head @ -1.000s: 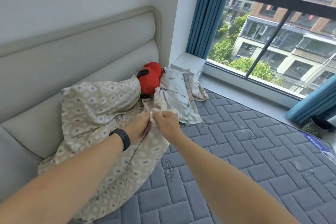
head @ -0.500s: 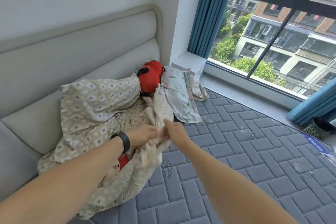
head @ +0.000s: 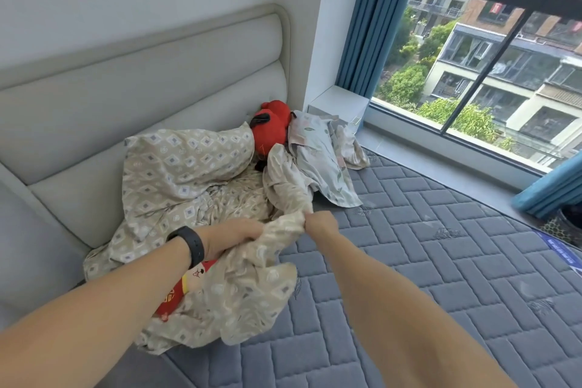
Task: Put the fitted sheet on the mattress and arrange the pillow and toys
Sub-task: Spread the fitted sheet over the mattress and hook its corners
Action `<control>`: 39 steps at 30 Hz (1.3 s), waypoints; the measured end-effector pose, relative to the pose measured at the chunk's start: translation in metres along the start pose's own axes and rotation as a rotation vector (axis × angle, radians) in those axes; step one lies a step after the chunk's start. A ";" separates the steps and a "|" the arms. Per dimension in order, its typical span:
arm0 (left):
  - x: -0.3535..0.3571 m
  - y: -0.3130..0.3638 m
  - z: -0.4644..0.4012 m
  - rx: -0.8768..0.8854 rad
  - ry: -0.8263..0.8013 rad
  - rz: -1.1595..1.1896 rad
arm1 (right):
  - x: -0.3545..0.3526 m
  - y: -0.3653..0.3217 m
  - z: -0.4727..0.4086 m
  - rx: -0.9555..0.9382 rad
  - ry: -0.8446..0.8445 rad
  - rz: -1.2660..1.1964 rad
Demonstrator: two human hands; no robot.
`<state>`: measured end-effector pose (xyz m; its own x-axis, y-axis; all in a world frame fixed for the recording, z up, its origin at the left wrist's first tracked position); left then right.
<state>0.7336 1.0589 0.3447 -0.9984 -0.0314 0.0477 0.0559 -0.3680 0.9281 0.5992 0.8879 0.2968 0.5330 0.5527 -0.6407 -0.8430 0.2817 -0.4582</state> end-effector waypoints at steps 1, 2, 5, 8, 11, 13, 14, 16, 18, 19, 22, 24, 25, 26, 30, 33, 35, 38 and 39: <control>-0.008 -0.002 -0.003 0.014 0.133 -0.053 | -0.011 0.006 0.001 -0.012 0.041 -0.014; -0.014 -0.004 -0.006 0.032 0.253 -0.141 | -0.024 0.010 0.002 -0.020 0.089 -0.039; -0.010 -0.005 -0.014 0.074 0.369 -0.461 | -0.065 0.019 0.017 -0.063 0.230 -0.243; 0.023 -0.006 -0.030 0.130 0.330 -0.515 | -0.096 0.025 0.042 -0.140 0.333 -0.519; 0.075 0.006 -0.045 0.230 0.223 -0.362 | -0.104 0.041 0.062 -0.197 0.237 -0.646; 0.115 0.011 -0.056 0.292 0.041 -0.193 | -0.101 0.054 0.071 -0.188 0.114 -0.654; 0.133 0.010 -0.061 0.296 -0.022 -0.175 | -0.100 0.063 0.072 -0.134 0.053 -0.650; 0.165 0.004 -0.070 0.327 -0.047 -0.208 | -0.090 0.087 0.067 -0.003 -0.113 -0.687; 0.186 -0.010 -0.078 0.342 0.037 -0.208 | -0.082 0.109 0.059 0.062 -0.187 -0.691; 0.192 -0.015 -0.080 0.347 0.065 -0.219 | -0.082 0.119 0.057 0.082 -0.181 -0.698; 0.197 -0.033 -0.079 0.346 0.036 -0.387 | -0.084 0.156 0.058 0.120 -0.137 -0.746; 0.205 -0.037 -0.074 0.373 0.000 -0.470 | -0.089 0.175 0.060 0.120 -0.131 -0.808; 0.210 -0.037 -0.071 0.380 -0.002 -0.479 | -0.093 0.183 0.061 0.119 -0.126 -0.852; 0.215 -0.036 -0.069 0.388 0.014 -0.474 | -0.098 0.187 0.064 0.108 -0.136 -0.890; 0.225 -0.028 -0.068 0.370 0.157 -0.441 | -0.119 0.210 0.069 0.127 -0.172 -0.869; 0.251 -0.026 -0.064 0.362 0.224 -0.495 | -0.141 0.254 0.064 0.190 -0.172 -0.586; 0.282 -0.030 -0.061 0.333 0.212 -0.575 | -0.160 0.284 0.062 0.235 -0.131 -0.410; 0.338 -0.038 -0.051 0.316 0.214 -0.752 | -0.193 0.325 0.074 0.262 -0.138 -0.219; 0.360 -0.042 -0.046 0.323 0.221 -0.776 | -0.207 0.343 0.078 0.250 -0.138 -0.208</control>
<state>0.3723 1.0204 0.3063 -0.7260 -0.0732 -0.6838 -0.6792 -0.0791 0.7297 0.1941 0.9314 0.3209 0.6949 0.5591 -0.4522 -0.7181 0.5733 -0.3946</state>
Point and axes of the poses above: each hand's wrist, its own z-axis away from the middle knuckle, its own x-axis out of the palm, y = z × x, the point moved 5 cm from there along -z, towards the middle knuckle, and after that the axes turned 13 degrees about x, right-handed, at the moved point
